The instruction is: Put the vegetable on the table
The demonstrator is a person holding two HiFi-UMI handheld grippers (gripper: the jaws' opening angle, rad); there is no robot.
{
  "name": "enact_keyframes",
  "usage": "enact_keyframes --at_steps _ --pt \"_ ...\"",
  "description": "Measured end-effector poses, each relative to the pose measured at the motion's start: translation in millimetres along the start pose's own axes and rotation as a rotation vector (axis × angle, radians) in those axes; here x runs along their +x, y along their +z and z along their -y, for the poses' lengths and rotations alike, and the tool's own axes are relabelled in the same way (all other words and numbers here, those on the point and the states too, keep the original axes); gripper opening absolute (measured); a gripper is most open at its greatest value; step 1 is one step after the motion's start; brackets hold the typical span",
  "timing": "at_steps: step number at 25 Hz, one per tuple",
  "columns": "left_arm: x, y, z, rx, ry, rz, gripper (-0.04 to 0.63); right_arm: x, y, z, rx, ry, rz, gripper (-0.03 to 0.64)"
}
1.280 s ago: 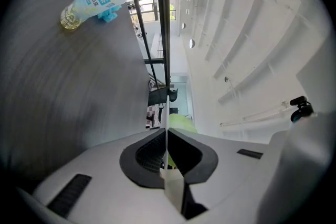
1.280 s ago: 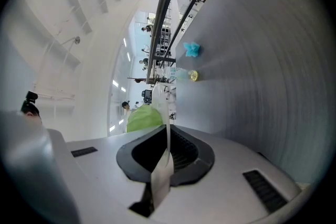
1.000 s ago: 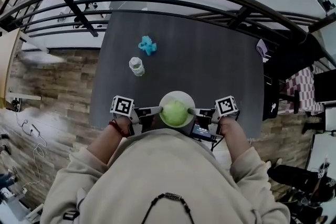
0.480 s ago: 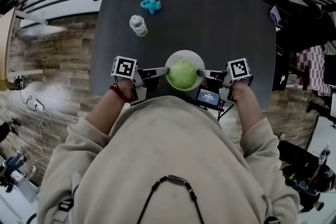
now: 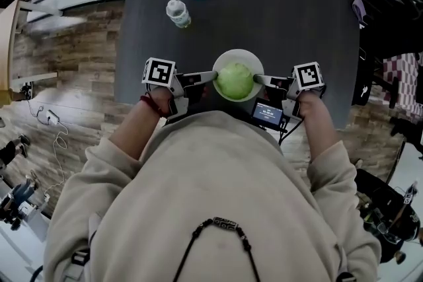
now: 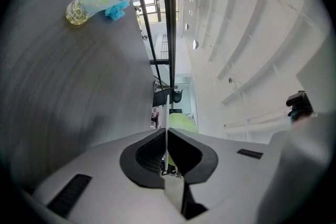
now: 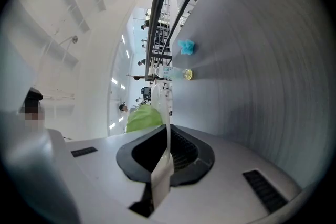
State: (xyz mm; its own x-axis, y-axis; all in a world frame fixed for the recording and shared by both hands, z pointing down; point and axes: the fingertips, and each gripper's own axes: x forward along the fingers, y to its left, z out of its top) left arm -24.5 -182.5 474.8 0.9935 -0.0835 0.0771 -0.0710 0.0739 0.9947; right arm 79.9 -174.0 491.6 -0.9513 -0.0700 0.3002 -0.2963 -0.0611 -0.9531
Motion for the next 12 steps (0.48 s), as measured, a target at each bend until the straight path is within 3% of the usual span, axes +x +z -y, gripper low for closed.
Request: enact_keyframes --at_steps 12 --pt "3.9 0.1 -14.8 -0.009 0.025 0.006 0.017 2.7 -0.3 17.4 0.004 0.012 -0.001 0.026"
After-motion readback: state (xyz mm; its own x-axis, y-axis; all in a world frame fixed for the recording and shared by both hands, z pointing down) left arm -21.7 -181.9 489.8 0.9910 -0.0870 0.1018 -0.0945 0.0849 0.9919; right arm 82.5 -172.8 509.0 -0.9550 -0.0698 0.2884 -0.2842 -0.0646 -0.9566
